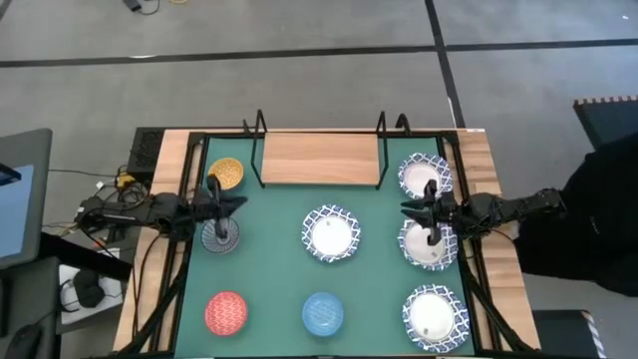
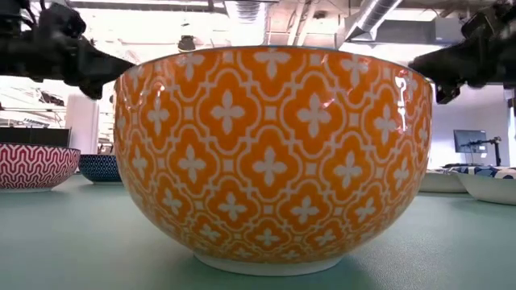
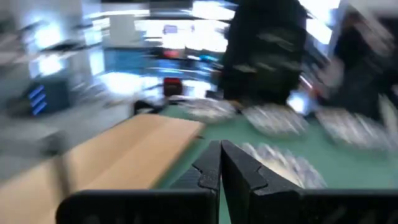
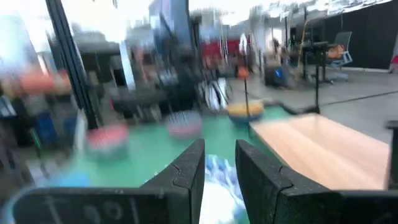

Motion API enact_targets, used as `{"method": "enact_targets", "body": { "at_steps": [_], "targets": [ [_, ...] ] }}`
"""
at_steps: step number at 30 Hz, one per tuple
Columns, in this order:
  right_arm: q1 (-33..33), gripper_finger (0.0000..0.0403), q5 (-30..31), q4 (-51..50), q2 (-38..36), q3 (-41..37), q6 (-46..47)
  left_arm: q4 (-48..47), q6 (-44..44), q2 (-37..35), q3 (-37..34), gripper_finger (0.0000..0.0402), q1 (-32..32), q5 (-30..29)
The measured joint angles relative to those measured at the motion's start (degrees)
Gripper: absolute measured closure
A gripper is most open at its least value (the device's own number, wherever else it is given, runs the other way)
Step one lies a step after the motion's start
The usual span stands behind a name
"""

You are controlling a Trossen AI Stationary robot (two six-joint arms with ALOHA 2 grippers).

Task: Place and stack bowls onto a shelf
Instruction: Put the small yellow bowl on the shelf

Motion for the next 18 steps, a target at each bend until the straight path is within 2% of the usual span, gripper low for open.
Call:
{"method": "enact_targets", "body": {
  "at_steps": [6,8,10,14,18],
  "targets": [
    [0.0,0.0287,0.5,18.0,0.0,0.1,17.0,-10.3,-22.0,-0.1,7.0,0.0366,0.0,-12.3],
    [0.0,0.0287,5.3,19.8,-0.1,1.0,19.2,-14.5,-26.5,0.4,10.0,0.035,0.0,-16.3],
    [-0.1,0.0287,9.1,19.4,0.0,2.2,22.4,-16.5,-28.0,2.0,13.1,0.0337,0.0,-19.9],
    [0.0,0.0287,9.2,17.2,0.8,3.6,22.6,-19.0,-27.4,8.7,19.3,0.0322,0.0,-24.2],
    [0.0,0.0287,8.5,10.7,3.1,4.8,29.1,-23.6,-26.9,18.2,26.6,0.0306,0.2,-26.8]
  ]
}}
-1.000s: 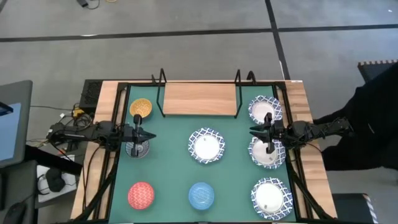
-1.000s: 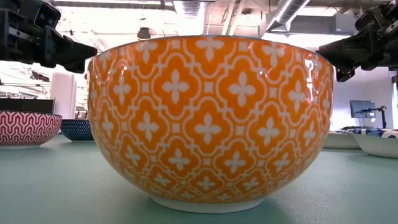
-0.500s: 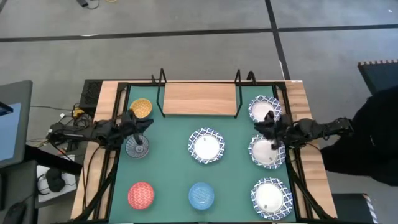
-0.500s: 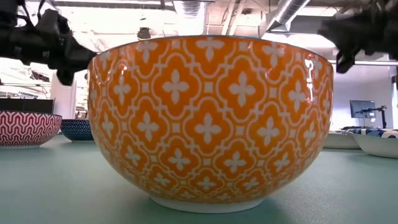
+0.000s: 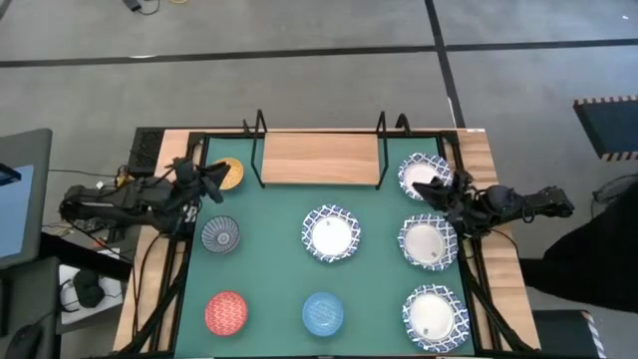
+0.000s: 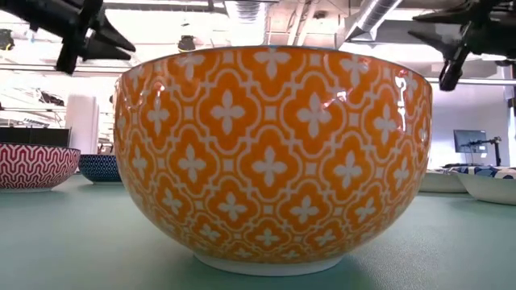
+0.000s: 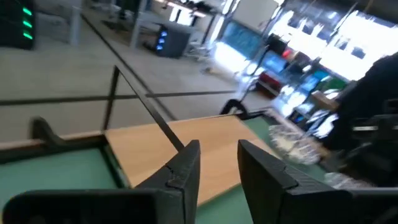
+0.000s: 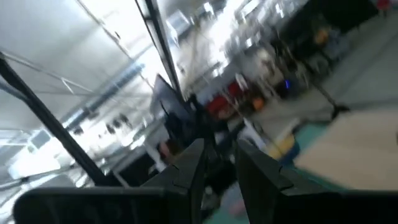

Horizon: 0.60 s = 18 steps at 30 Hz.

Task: Place and stack bowls onto a shelf
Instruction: Put the small yellow bowl on the shelf

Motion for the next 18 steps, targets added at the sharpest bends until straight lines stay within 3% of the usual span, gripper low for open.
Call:
{"method": "enact_targets", "body": {
  "at_steps": [6,10,18],
  "targets": [
    [0.0,0.0287,-2.7,-7.6,4.4,0.9,1.4,-6.8,2.0,14.0,8.2,0.0268,3.5,-5.9],
    [-0.7,0.0287,-2.5,-7.8,6.7,1.0,-2.5,-8.5,1.5,21.7,9.8,0.0239,11.2,-6.5],
    [-4.1,0.0275,6.4,-7.3,9.8,1.0,2.3,-13.2,7.9,32.3,10.2,0.0212,40.7,17.8]
  ]
}}
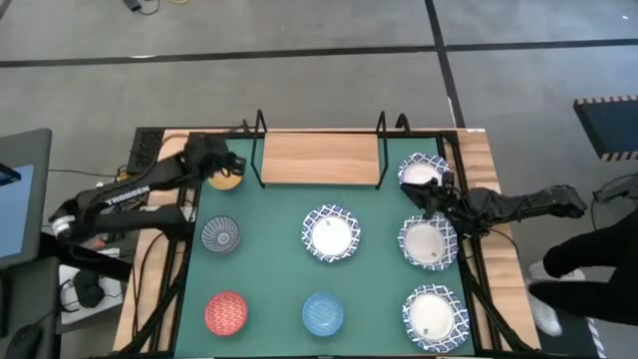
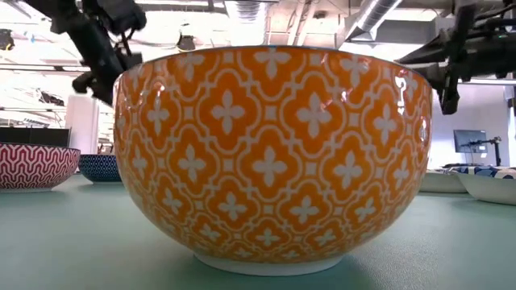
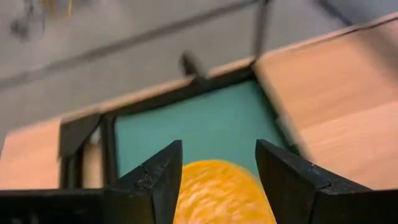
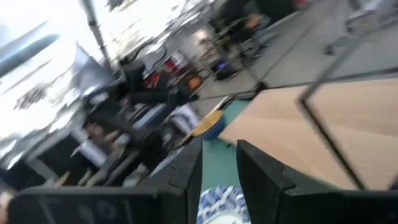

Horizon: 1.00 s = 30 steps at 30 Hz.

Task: Place and stack bowls onto a shelf
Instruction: Put the small yellow bowl on the shelf

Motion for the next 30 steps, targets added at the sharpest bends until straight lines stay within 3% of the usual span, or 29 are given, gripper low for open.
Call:
{"method": "enact_targets", "body": {
  "at_steps": [3,7,10,16,20,30],
  "targets": [
    [-1.8,0.0256,0.9,0.6,1.7,0.0,3.2,-1.0,1.8,0.9,2.0,0.0212,8.4,6.0],
    [-4.2,0.0223,0.1,1.6,3.5,0.0,5.7,-0.9,6.9,1.0,2.4,0.0212,17.7,18.8],
    [-5.7,0.0199,-0.2,1.5,4.2,0.0,7.7,-1.1,8.3,1.7,2.4,0.0212,19.7,22.3],
    [-7.4,0.0178,-0.8,-0.2,4.6,0.1,7.4,-3.7,5.6,5.9,2.4,0.0212,18.4,21.9],
    [-7.4,0.0178,-0.9,-3.9,4.6,0.1,5.7,-10.2,13.4,9.4,2.4,0.0212,18.0,20.9],
    [-8.8,0.0179,0.1,-5.5,4.6,0.1,5.4,-11.6,12.7,17.5,2.4,0.0212,13.5,8.8]
  ]
}}
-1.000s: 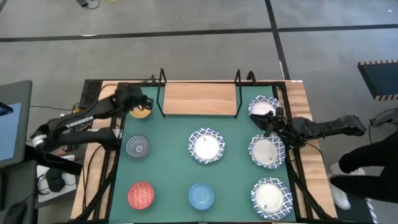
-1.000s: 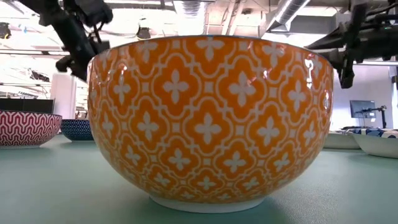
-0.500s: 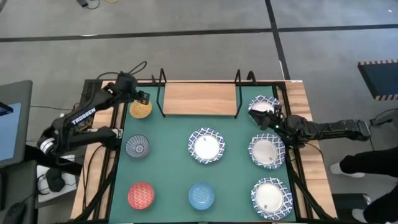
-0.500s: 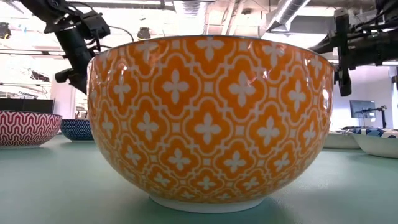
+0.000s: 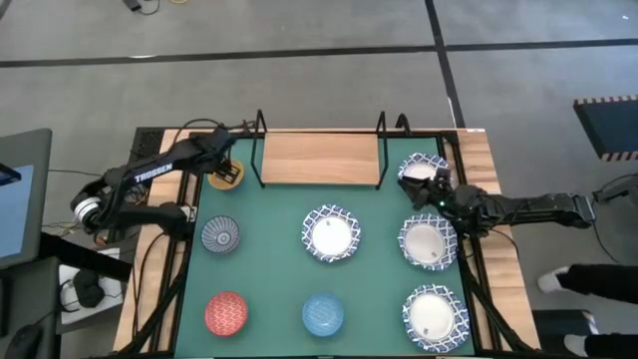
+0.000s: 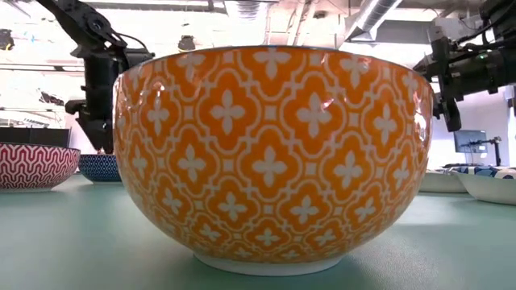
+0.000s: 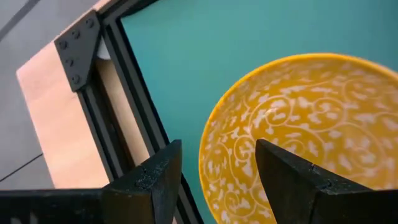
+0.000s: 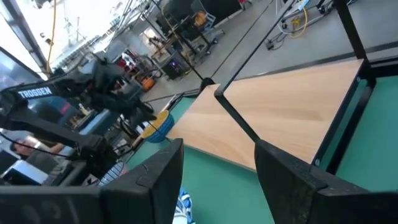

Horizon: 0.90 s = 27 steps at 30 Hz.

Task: Place and stack bowls onto a shelf
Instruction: Put the small yellow bowl on the shelf

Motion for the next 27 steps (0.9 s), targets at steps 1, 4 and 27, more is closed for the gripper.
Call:
{"method": "enact_targets", "body": {
  "at_steps": [1,4,27],
  "targets": [
    [-0.1,0.0179,0.0,0.3,0.0,0.0,0.2,0.0,-0.4,1.1,0.0,0.0212,-0.2,-0.6],
    [-0.3,0.0179,-0.1,0.9,0.0,0.0,1.7,-0.3,-1.4,4.1,0.7,0.0212,-0.4,-1.5],
    [-0.1,0.0234,-0.7,4.0,0.0,0.0,3.4,-10.8,1.7,9.8,6.0,0.0385,0.8,3.6]
  ]
}}
